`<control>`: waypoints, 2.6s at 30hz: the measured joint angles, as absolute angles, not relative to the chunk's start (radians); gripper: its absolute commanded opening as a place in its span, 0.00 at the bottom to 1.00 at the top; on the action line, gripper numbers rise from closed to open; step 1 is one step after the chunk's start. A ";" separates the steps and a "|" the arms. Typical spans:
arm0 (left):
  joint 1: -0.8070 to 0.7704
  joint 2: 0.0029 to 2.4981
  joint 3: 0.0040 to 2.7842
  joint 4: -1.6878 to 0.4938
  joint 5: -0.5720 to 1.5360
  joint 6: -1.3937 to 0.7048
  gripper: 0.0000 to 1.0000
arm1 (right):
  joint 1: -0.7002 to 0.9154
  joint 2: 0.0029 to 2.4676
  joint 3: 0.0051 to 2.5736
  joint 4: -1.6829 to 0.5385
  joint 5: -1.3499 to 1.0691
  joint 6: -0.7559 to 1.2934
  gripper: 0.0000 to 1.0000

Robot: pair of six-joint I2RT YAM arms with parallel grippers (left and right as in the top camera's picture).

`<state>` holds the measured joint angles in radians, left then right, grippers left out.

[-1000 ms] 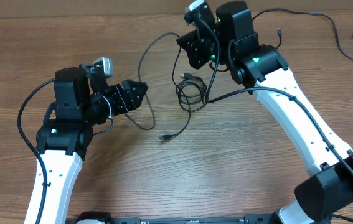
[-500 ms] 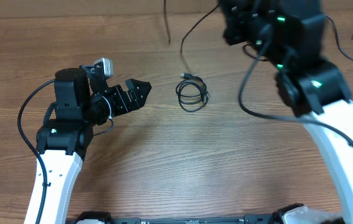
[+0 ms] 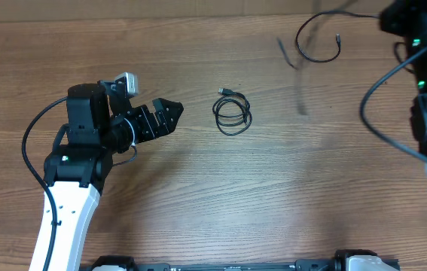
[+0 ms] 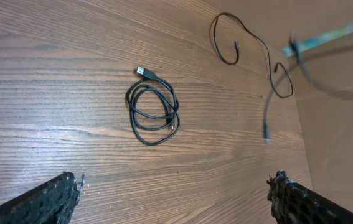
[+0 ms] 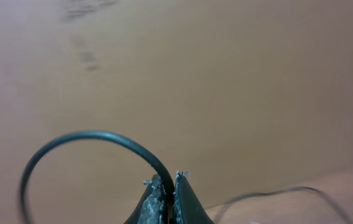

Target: Untangle cables

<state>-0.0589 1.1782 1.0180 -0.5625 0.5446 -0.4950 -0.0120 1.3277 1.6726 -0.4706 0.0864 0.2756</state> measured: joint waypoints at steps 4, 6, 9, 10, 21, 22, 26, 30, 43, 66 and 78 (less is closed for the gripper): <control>-0.059 1.178 1.018 -0.565 0.545 -0.495 1.00 | -0.108 1.357 1.673 -0.517 0.098 0.277 0.04; -0.059 1.178 1.018 -0.565 0.544 -0.495 1.00 | -0.140 1.384 1.673 -0.542 0.104 0.278 0.04; -0.059 1.178 1.018 -0.565 0.541 -0.495 1.00 | -0.157 1.430 1.673 -0.577 0.106 0.281 0.04; -0.059 1.178 1.018 -0.565 0.540 -0.495 1.00 | -0.157 1.447 1.673 -0.587 0.106 0.285 0.04; -0.059 1.178 1.018 -0.566 0.533 -0.495 1.00 | -0.162 1.550 1.673 -0.604 0.048 0.392 0.04; -0.059 1.178 1.018 -0.566 0.533 -0.495 1.00 | -0.167 1.550 1.673 -0.603 0.044 0.406 0.04; -0.059 1.178 1.018 -0.566 0.526 -0.495 1.00 | -0.214 1.550 1.673 -0.615 0.033 0.460 0.04; -0.059 1.178 1.018 -0.566 0.525 -0.495 1.00 | -0.265 1.550 1.673 -0.637 0.019 0.494 0.04; -0.059 1.178 1.018 -0.570 0.510 -0.495 1.00 | -0.274 1.550 1.673 -0.639 -0.258 0.476 0.04; -0.059 1.178 1.018 -0.572 0.481 -0.495 1.00 | -0.340 1.592 1.673 -0.830 -0.172 0.459 0.04; -0.059 1.178 1.018 -0.572 0.477 -0.495 1.00 | -0.449 1.746 1.673 -0.901 0.103 0.450 0.04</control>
